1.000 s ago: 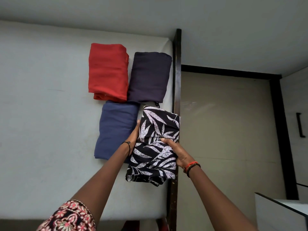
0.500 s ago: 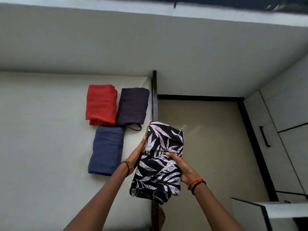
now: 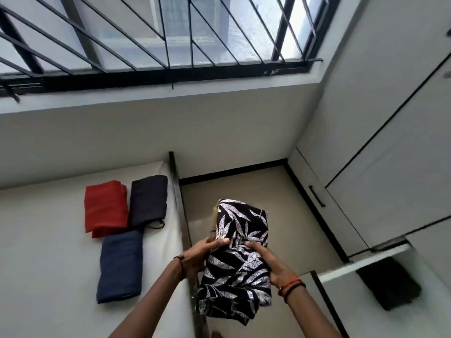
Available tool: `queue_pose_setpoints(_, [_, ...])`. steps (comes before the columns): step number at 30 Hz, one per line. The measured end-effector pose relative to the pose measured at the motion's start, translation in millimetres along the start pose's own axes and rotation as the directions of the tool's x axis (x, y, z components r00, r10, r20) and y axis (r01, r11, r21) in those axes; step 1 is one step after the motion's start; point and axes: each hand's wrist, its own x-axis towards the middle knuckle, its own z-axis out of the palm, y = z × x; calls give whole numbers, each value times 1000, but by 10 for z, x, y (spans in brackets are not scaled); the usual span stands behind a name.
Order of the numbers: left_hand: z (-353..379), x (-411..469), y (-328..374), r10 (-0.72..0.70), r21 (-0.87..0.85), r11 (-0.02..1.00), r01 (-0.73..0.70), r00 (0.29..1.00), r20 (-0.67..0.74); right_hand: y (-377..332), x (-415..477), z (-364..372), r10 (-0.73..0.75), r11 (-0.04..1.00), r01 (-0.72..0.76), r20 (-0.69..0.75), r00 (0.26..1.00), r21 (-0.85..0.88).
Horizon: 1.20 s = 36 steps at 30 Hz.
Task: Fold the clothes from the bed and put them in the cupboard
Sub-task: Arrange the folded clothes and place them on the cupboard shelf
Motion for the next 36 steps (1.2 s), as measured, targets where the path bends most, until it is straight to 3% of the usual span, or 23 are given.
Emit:
queue_pose_setpoints(9, [1119, 79, -35, -107, 80, 992, 95, 980, 171, 247, -1057, -720, -96, 985, 114, -145, 985, 126])
queue_pose_setpoints(20, [2877, 557, -378, -266, 269, 938, 220, 953, 148, 709, -2089, -2023, -196, 885, 310, -325, 925, 348])
queue_pose_setpoints(27, [4216, 1400, -815, -386, 377, 875, 302, 907, 169, 1068, -2521, -3347, -147, 820, 387, -498, 855, 422])
queue_pose_setpoints(36, [5504, 2399, -1675, -494, 543, 755, 367, 863, 104, 1591, -2762, -4792, 2, 683, 419, -576, 818, 597])
